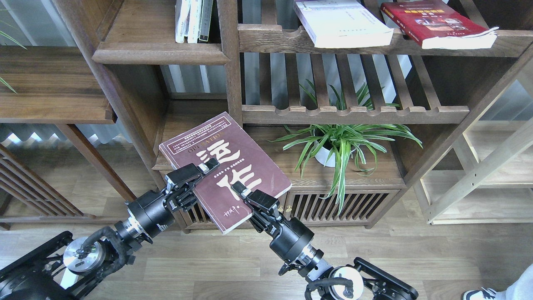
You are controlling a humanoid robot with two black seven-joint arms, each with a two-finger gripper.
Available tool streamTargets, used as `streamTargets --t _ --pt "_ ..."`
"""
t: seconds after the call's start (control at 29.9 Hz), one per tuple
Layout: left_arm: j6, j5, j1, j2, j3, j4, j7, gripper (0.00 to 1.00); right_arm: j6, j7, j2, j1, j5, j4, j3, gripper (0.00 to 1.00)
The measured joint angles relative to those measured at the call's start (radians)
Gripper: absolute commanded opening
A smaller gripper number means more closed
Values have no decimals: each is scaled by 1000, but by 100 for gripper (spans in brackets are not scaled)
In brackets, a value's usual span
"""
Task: Organize books on shelf
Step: 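Release the book from the right gripper, holding it with the left gripper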
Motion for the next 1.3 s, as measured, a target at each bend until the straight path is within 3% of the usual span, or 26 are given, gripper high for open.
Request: streamTargets --t 0.1,0.23,0.67,0.77,1.07,1.3 --pt "0 -2 4 -1 0 0 0 20 0 0 0 1 0 0 0 3" --pt "0 -5 7 -8 0 0 0 5 0 0 0 3 0 0 0 3" --pt "0 -8 12 -20 -2 2 0 2 0 1 -1 3 0 5 1 5" --pt "0 -8 15 -20 -2 2 1 2 0 3 -1 3 -1 5 0 12" --pt "0 -8 14 -22 2 2 4 2 0 3 0 4 -1 7 0 48" --pt "0 -7 15 -20 -4 2 2 2 0 2 0 16 -3 6 2 67"
